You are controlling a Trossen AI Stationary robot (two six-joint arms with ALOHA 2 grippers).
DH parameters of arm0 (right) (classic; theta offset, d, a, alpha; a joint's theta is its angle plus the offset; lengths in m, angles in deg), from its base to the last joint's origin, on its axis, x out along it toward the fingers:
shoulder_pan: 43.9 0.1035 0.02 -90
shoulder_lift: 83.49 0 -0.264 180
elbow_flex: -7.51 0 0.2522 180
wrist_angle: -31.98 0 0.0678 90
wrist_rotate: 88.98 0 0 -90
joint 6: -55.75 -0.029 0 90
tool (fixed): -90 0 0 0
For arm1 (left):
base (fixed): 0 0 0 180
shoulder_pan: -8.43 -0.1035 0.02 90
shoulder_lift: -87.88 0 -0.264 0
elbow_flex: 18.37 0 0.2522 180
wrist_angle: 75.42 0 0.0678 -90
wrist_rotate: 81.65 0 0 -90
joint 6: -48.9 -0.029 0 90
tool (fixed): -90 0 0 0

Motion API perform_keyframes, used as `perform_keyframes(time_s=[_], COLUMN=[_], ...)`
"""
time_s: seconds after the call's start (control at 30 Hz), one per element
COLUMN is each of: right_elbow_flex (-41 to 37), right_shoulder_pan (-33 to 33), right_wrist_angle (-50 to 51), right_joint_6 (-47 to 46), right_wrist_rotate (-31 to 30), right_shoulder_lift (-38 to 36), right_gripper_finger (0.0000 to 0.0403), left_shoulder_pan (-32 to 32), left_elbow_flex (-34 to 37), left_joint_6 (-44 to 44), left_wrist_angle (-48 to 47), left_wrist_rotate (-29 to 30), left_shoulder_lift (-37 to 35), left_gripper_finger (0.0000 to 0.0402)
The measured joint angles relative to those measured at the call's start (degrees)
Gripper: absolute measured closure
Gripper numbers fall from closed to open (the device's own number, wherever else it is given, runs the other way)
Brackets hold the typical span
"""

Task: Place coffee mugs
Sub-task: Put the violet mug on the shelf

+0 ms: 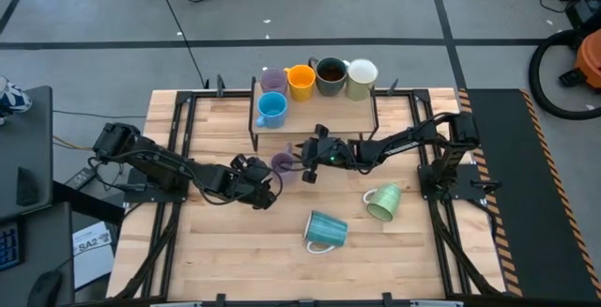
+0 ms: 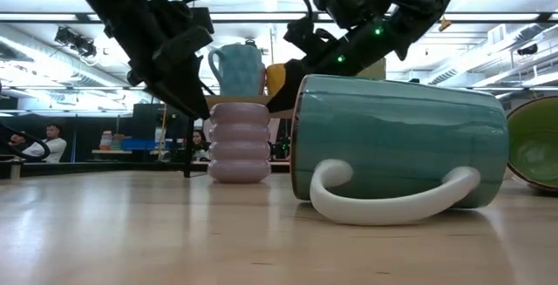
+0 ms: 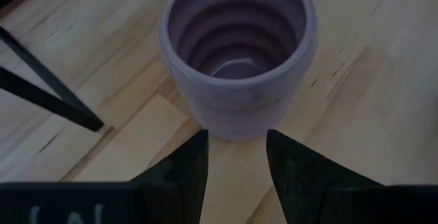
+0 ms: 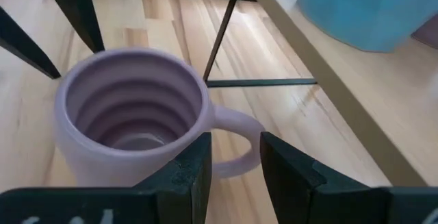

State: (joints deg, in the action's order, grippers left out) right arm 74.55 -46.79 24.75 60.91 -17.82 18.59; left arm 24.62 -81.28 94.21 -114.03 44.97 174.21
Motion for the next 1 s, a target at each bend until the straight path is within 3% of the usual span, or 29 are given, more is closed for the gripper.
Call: perform_keyframes(time_s=[1.0], right_elbow_flex=[-0.15], right_shoulder_pan=[4.72], right_wrist_angle=[-1.03], right_joint_6=[-2.16], right_wrist_rotate=[4.82], right_shoulder_lift=[0.13], right_gripper_finger=[0.0273], left_shoulder_pan=[0.02], left_elbow_flex=[0.04], left_joint_6=[-0.15], left_wrist_angle=[-3.06], left_wrist_rotate=[2.21], left_shoulder_lift=[0.02], left_gripper_finger=[0.0246])
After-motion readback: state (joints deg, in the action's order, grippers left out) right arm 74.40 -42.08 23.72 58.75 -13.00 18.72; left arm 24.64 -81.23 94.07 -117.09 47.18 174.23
